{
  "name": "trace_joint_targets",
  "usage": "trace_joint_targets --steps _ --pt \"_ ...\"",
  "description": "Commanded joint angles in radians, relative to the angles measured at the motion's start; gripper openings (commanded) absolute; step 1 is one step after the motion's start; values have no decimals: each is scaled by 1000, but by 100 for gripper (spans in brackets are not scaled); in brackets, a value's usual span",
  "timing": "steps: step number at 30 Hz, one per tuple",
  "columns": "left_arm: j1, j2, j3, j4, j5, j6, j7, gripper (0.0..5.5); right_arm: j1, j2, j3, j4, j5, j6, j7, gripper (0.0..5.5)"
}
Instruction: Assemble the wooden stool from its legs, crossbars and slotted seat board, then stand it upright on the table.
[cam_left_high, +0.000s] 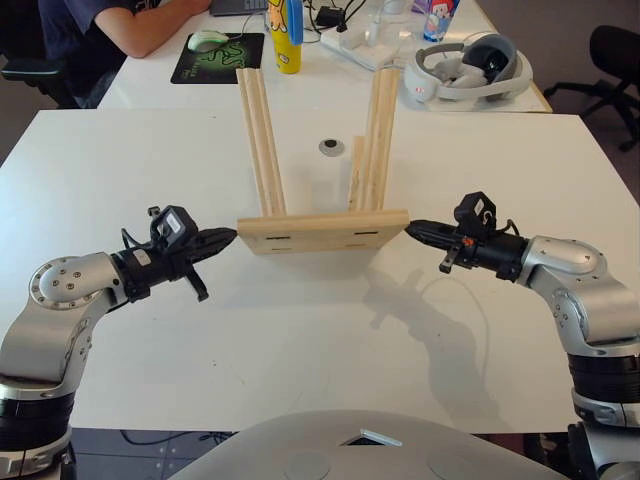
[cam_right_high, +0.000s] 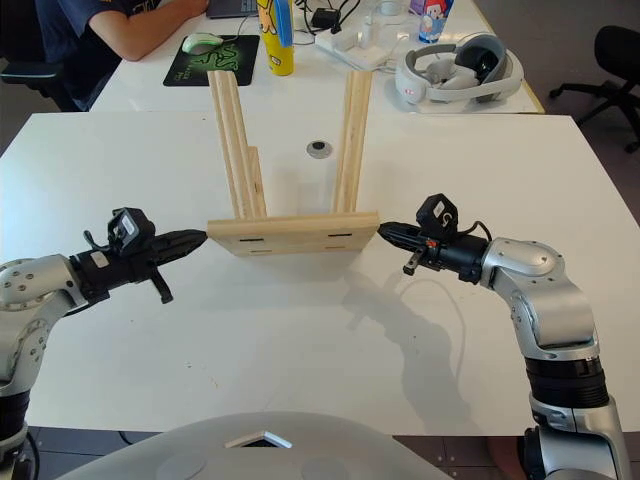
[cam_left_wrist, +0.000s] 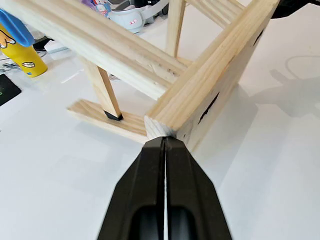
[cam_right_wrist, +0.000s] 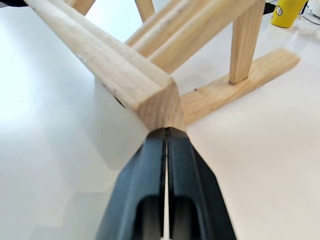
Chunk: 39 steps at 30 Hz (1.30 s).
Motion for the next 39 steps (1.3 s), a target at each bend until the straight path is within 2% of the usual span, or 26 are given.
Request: trace_joint_targets --steps 1,7,12,18,23,32,39 --pt "-11 -14 -25 5 1 -25 3 0 -41 13 37 31 -17 -37 -1 2" --pt "2 4 -15 73 30 -48 9 0 -63 -53 31 82 -26 -62 63 2" --pt "-7 8 4 194 80 -116 26 0 -106 -44 39 205 -111 -136 10 2" --pt "-1 -4 -151 305 280 -247 69 0 -65 -2 148 309 -277 -288 -70 2" --pt "-32 -84 -267 432 404 -327 149 0 -76 104 217 388 -380 -360 -192 2" --pt "-92 -156 -319 518 436 -374 163 0 -86 146 247 419 -416 -369 -191 2" --pt "-52 -139 -359 422 416 -321 83 0 -83 157 259 392 -399 -355 -168 2"
